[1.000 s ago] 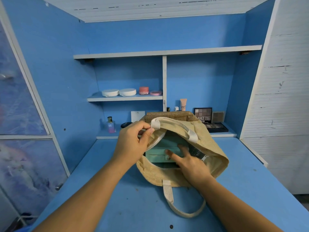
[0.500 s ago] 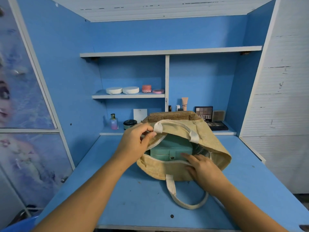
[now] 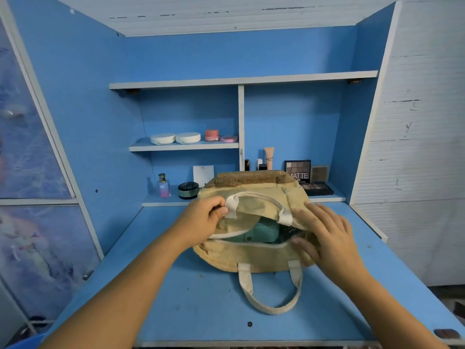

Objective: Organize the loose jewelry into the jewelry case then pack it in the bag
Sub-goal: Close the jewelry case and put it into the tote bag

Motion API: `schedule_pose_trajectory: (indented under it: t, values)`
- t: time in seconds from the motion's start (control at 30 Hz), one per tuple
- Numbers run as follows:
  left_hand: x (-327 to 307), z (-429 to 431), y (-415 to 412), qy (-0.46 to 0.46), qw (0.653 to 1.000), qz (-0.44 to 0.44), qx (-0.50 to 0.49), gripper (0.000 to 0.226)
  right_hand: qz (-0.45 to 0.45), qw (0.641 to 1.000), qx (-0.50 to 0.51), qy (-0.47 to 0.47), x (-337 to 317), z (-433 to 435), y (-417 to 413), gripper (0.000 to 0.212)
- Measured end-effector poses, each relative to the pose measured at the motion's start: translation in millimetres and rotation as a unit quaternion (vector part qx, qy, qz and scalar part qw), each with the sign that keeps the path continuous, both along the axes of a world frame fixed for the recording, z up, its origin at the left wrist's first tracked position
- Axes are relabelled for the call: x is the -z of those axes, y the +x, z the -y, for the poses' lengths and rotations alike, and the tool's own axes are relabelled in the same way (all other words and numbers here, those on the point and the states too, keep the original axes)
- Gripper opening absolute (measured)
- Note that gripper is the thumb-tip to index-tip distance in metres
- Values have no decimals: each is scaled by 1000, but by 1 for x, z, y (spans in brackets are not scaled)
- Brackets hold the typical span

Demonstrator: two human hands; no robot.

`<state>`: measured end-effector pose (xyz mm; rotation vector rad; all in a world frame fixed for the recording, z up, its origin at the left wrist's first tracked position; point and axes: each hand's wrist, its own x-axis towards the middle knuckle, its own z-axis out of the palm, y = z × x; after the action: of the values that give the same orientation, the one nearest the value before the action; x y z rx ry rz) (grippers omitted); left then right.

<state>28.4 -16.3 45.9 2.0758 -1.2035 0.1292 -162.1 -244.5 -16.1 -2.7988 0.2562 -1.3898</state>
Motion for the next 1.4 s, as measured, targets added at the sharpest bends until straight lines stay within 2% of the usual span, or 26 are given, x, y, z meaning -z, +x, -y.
schedule_pose_trajectory:
  t: [0.1, 0.17, 0.23, 0.3, 0.37, 0.47, 0.53, 0.6, 0.67, 0.73, 0.8, 0.87, 0.97, 1.07, 1.17, 1.4]
  values:
    - [-2, 2, 0, 4, 1000, -5, 7, 22, -55, 990, -78, 104, -16, 10, 5, 34]
    - [-1, 2, 4, 4, 1000, -1, 4, 23, -108, 975, -75, 181, -28, 14, 4, 20]
    - [1, 1, 11, 10, 1000, -3, -6, 24, -185, 957, -61, 217, -38, 16, 6, 20]
    - [7, 0, 17, 15, 1000, -16, -14, 25, -220, 944, -59, 238, -44, 14, 10, 24]
    - [13, 0, 22, 5, 1000, -23, -18, 26, -203, 943, -70, 253, -44, 11, 12, 22]
    - [21, -1, 25, -22, 999, -21, -27, 30, -158, 938, -85, 297, -33, 13, 5, 4]
    - [26, -2, 19, -55, 997, -6, -58, 22, -124, 939, -91, 308, -21, 17, -5, 11]
    - [35, -3, 5, -116, 983, 70, -125, 6, -95, 942, -96, 306, -10, 20, -11, 17]
    - [44, 2, -16, -149, 946, 218, -189, 17, -86, 952, -94, 278, -2, 18, -11, 19]
    - [52, 15, -45, -151, 920, 326, -157, 25, -75, 970, -83, 216, 0, 15, -9, 25]
    - [60, 31, -74, -137, 916, 365, -97, 19, -70, 981, -82, 164, -1, 12, -5, 37]
    - [68, 43, -91, -102, 928, 351, -77, 11, -85, 977, -95, 169, -1, 15, -3, 43]
    - [75, 56, -91, -61, 952, 294, -49, 11, -112, 966, -116, 202, 0, 21, -6, 40]
    - [80, 68, -85, -16, 960, 278, -16, 17, -168, 944, -150, 241, 4, 27, -9, 63]
    - [83, 82, -86, 31, 966, 256, -23, 23, -212, 920, -157, 289, 9, 29, -9, 75]
    - [88, 106, -96, 64, 968, 231, -74, 20, -228, 899, -187, 324, 9, 32, -4, 78]
